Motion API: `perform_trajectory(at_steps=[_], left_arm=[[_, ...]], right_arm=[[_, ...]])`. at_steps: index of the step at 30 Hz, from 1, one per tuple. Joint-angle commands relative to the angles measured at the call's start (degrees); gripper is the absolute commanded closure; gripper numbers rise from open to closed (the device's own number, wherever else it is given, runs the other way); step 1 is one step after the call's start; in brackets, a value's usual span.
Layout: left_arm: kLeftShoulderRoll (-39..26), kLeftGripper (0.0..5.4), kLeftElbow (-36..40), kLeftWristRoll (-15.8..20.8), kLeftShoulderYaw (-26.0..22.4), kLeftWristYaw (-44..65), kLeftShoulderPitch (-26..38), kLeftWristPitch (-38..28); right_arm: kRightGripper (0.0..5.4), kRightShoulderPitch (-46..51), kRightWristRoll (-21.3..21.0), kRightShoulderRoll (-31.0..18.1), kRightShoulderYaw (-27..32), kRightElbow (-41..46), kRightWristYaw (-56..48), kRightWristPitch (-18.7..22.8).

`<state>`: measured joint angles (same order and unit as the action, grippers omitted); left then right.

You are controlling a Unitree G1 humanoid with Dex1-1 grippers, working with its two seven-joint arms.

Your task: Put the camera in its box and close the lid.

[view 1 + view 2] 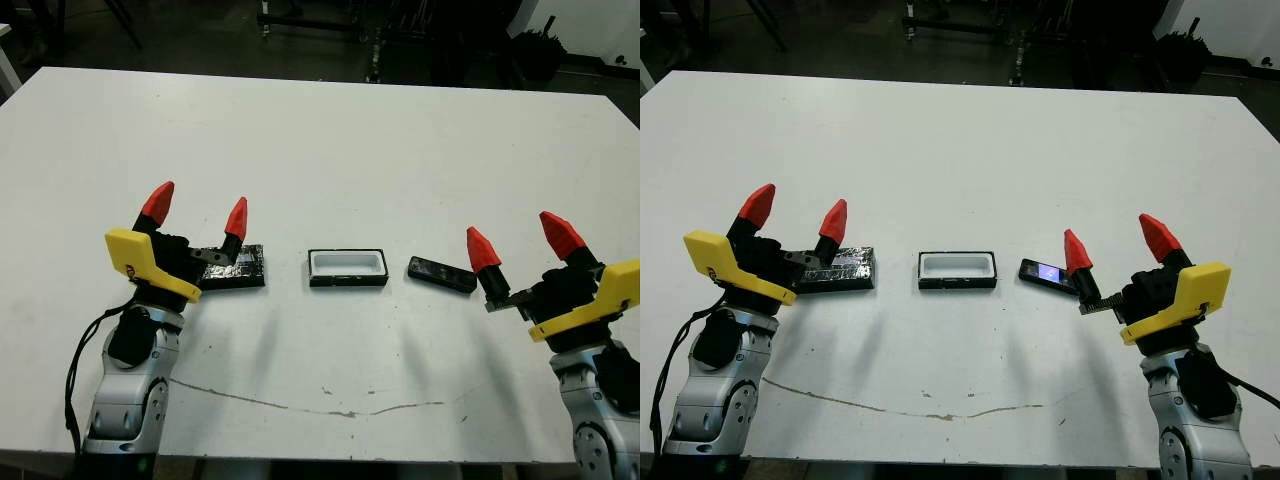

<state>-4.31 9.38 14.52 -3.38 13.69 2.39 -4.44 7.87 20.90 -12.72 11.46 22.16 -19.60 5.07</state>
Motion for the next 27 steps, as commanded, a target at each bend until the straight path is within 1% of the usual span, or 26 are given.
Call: perform_trajectory(at_steps=[1,5,9,12,15,18,20,22,24,27], left_arm=[[0.0,0.0,0.3,0.1,0.2,-0.2,-0.4,1.1],[0.2,0.0,0.1,0.4,0.2,0.1,-0.4,1.0],[0.1,0.0,0.0,0.7,0.2,0.3,-0.4,1.2],[0.0,0.0,0.3,0.5,0.3,0.0,-0.5,1.2],[0.1,0.0,0.1,0.7,0.2,0.1,-0.4,1.0],[0.1,0.0,0.2,0.3,0.2,-0.4,-0.4,1.2],[0.2,0.0,0.2,0.5,0.2,-0.4,-0.4,1.2],[0.3,0.0,0.1,0.7,0.2,-0.3,-0.3,1.2],[0.4,0.0,0.2,1.1,0.2,-0.3,-0.3,1.4],[0.4,0.0,0.5,0.8,0.3,-0.6,-0.5,1.6]], right_arm=[[0.01,0.0,0.5,-0.3,0.1,-0.1,-0.4,-0.2],[0.01,0.2,0.8,-0.8,0.1,-0.2,-1.0,-0.3],[0.01,-0.5,1.5,-2.4,0.9,-0.7,-3.0,0.2],[0.01,-2.9,2.2,-7.0,3.3,-1.1,-5.6,1.8],[0.01,-7.1,3.6,-13.0,5.6,-4.3,-10.4,2.1],[0.01,-13.1,6.3,-20.2,6.7,-10.4,-18.8,3.5],[0.01,-18.0,7.0,-24.7,6.0,-16.3,-25.2,3.7],[0.01,-22.8,6.2,-27.6,4.2,-21.9,-30.0,3.5],[0.01,-27.7,5.2,-29.8,1.5,-26.9,-34.4,4.6],[0.01,-34.5,3.3,-31.2,-2.8,-34.5,-40.7,5.2]])
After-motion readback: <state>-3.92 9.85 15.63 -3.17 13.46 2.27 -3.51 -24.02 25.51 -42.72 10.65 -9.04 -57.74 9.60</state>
